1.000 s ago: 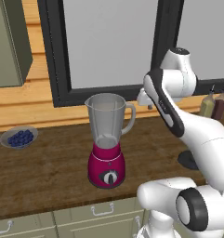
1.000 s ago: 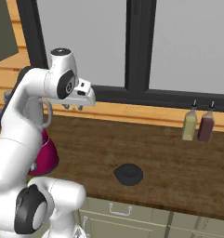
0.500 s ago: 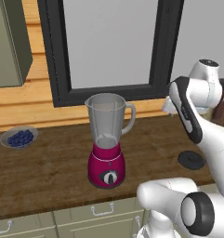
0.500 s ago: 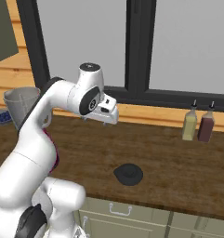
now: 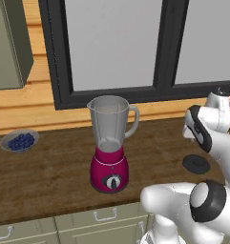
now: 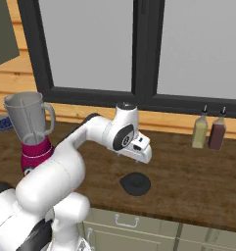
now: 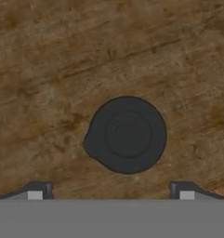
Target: Close the lid blender by securely placing the lid on top.
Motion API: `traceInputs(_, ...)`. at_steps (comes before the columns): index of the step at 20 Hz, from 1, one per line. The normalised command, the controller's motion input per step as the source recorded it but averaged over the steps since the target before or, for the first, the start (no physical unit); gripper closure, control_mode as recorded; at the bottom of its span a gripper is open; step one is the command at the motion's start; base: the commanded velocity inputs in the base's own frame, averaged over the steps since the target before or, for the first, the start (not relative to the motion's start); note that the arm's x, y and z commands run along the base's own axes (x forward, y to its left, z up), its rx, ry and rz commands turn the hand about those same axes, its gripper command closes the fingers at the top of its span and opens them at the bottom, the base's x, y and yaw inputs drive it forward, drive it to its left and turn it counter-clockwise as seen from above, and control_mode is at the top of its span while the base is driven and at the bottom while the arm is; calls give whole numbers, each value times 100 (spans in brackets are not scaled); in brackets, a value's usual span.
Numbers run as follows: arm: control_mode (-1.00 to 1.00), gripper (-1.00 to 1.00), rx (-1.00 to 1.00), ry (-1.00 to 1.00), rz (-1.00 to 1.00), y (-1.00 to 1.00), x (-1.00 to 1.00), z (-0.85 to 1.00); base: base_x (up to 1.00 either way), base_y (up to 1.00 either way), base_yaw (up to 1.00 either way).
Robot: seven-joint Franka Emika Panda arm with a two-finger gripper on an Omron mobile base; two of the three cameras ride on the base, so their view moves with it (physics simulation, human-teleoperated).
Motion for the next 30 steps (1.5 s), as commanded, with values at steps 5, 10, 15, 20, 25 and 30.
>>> traceInputs(5, -100, -100, 0, 8, -5, -49, 18, -81, 0, 0, 0)
traceInputs(10, -100, -100, 0, 0, 0, 0, 14, -49, 0, 0, 0)
traceInputs(15, -100, -100, 0, 0, 0, 0, 2, -45, 0, 0, 0)
traceInputs(20, -100, -100, 1, 0, 0, 0, 3, -34, 0, 0, 0)
traceInputs(25, -100, -100, 3, 0, 0, -3, 0, -17, 0, 0, 0)
traceInputs(30, -100, -100, 0, 0, 0, 0, 2, -15, 0, 0, 0)
